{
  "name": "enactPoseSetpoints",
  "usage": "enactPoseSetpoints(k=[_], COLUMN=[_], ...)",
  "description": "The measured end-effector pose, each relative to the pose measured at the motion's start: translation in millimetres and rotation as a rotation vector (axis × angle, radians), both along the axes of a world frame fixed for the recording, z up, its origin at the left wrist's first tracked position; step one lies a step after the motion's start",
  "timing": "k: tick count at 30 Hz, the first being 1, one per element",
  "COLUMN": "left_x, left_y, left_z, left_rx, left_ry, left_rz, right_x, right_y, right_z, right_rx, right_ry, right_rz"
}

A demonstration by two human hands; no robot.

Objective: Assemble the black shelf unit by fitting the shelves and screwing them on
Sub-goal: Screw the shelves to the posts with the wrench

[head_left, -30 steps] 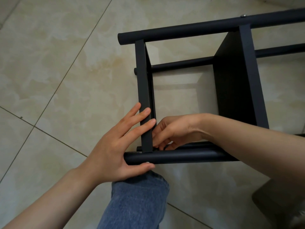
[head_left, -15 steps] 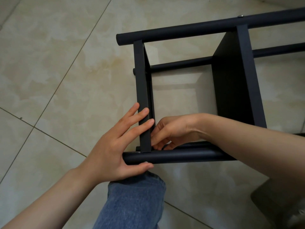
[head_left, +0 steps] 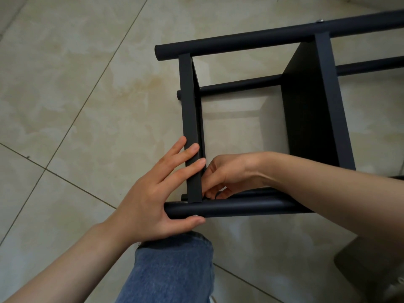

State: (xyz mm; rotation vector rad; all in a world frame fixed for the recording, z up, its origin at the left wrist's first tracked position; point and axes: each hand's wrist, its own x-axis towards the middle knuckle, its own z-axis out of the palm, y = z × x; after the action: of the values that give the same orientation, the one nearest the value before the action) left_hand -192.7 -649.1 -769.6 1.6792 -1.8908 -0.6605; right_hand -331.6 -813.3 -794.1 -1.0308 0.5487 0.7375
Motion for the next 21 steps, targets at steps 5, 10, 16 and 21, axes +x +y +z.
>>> enactPoseSetpoints(k=[5,10,16,21], left_x=[-0.4,-1.0,-1.3,-1.1], left_y=[0.7,0.9,1.2,1.8], left_z=[0.2,1.3,1.3,1.4], left_rx=[-0.001,0.004,0.006,0.004], left_ry=[0.004,0.003,0.002,0.007], left_rz=[0.010,0.017,0.019,0.021], right_x=[1.3,-1.5,-1.1,-0.9], right_y=[-0.4,-3.5,-2.6,-1.8], right_z=[0.0,1.9,0.2,-1.7], right_rx=[-0.004,0.054,-0.027,0.032], right_ry=[0.019,0.017,0.043,0.020], right_rz=[0.008,-0.017,0.042,-0.011])
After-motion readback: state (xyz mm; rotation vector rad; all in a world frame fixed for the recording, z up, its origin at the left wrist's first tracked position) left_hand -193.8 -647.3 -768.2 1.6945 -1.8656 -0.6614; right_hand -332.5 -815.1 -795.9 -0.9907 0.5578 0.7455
